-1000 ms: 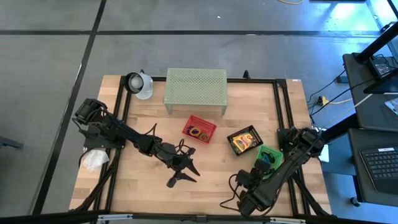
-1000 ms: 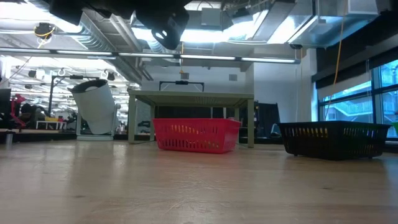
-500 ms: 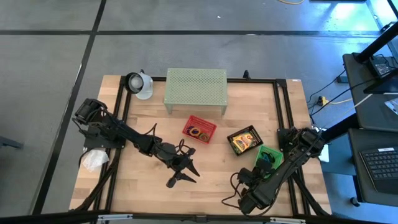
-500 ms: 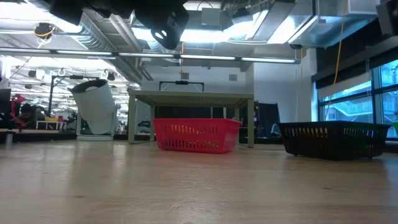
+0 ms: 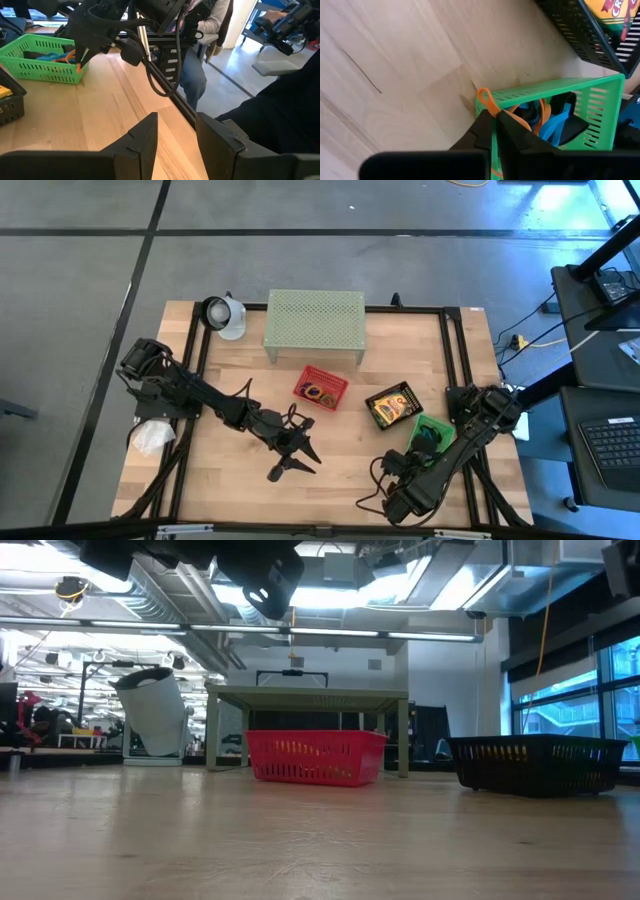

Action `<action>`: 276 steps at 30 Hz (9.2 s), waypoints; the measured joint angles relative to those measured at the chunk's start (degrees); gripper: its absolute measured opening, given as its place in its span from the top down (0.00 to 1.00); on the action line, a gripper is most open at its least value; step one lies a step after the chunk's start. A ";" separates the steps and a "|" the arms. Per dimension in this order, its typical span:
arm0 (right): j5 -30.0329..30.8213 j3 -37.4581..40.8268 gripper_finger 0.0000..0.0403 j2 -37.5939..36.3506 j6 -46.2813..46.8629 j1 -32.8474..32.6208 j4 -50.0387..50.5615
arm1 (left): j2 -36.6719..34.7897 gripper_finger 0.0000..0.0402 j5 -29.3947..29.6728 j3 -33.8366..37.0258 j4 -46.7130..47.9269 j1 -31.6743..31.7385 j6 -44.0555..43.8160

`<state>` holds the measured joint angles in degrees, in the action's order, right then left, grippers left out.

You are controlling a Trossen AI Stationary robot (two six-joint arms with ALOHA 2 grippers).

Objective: Pick & Place Office Desk Supplies
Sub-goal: Adjust the green bin, then adjust the orange rubber band in the green bin, then put the green bin filled with rubber bands on the shelf

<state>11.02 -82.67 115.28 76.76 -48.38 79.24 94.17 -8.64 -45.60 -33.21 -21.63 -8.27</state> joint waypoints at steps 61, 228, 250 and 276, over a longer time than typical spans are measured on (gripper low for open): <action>-4.20 -4.68 0.93 -1.87 3.21 3.32 -14.10 | 0.00 0.68 -0.34 -0.02 0.02 -0.02 -0.61; -4.37 -2.02 0.74 -9.65 19.62 -1.88 -19.30 | -3.35 0.68 -9.67 -0.04 7.60 -0.35 -4.96; -4.59 -1.95 0.79 -4.90 9.93 -0.35 -18.36 | -13.31 0.68 -7.02 0.00 18.99 -2.64 1.46; -9.97 -1.92 0.70 5.04 8.00 0.70 -19.39 | -13.29 0.68 -5.97 0.00 21.05 -3.04 2.01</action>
<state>1.05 -84.60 120.33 84.76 -47.68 59.85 80.88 -14.61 -45.60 -12.16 -24.67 -6.26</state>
